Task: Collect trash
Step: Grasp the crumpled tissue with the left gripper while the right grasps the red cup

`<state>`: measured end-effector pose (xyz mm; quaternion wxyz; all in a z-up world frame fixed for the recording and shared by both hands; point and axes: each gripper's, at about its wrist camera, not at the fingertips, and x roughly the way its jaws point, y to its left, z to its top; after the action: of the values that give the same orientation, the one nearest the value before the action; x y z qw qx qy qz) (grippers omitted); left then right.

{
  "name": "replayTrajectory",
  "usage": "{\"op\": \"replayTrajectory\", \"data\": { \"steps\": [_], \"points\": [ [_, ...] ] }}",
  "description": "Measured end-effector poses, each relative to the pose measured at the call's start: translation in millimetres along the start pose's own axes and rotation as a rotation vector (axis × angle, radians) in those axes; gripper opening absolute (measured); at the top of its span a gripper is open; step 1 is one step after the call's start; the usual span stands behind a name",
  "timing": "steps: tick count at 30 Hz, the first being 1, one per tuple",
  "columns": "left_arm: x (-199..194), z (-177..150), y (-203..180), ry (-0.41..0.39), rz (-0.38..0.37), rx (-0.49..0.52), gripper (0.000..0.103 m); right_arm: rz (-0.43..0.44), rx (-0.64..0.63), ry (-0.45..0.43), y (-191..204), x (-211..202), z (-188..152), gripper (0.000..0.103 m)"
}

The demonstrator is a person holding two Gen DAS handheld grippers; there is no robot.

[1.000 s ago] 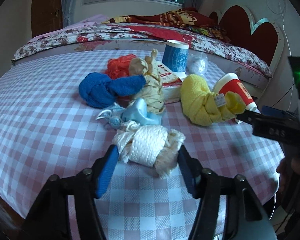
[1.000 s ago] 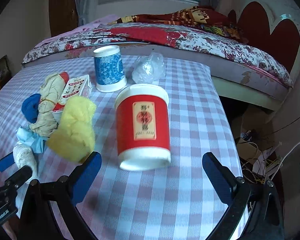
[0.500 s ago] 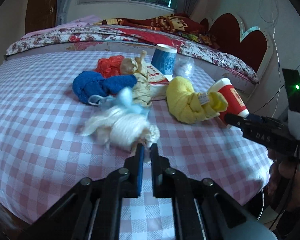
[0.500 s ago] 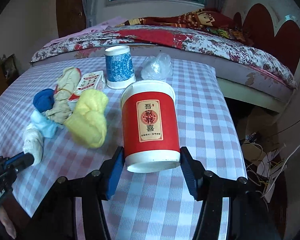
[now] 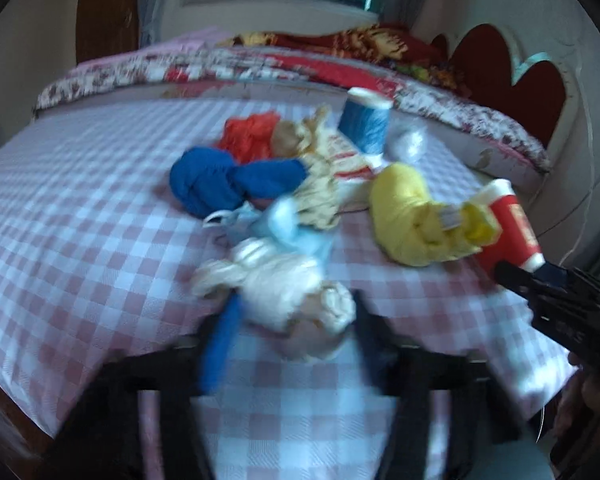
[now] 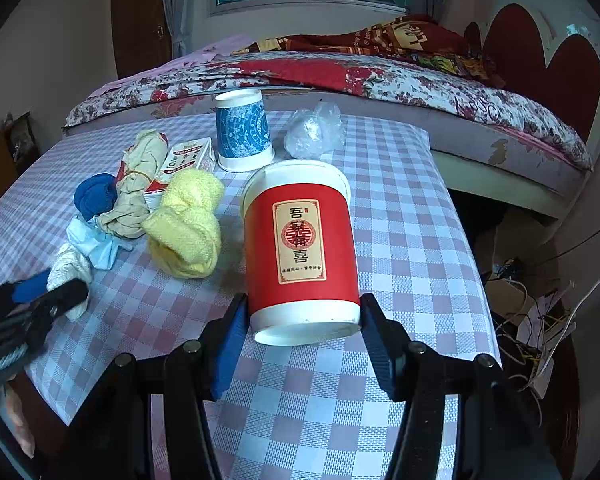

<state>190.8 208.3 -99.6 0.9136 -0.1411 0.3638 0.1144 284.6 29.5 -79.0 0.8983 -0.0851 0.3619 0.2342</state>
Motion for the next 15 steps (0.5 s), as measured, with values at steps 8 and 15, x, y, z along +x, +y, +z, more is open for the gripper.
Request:
{"op": "replayTrajectory", "data": {
  "steps": [8, 15],
  "points": [
    [-27.4, -12.6, 4.0, -0.035, -0.048, 0.021, 0.030, 0.011, 0.036, -0.067, -7.3, -31.9, -9.9, 0.056],
    [-64.5, -21.8, -23.6, -0.105, -0.084, 0.084, 0.030, -0.008, 0.066, -0.139, -19.6, -84.8, -39.2, 0.056]
  ]
}}
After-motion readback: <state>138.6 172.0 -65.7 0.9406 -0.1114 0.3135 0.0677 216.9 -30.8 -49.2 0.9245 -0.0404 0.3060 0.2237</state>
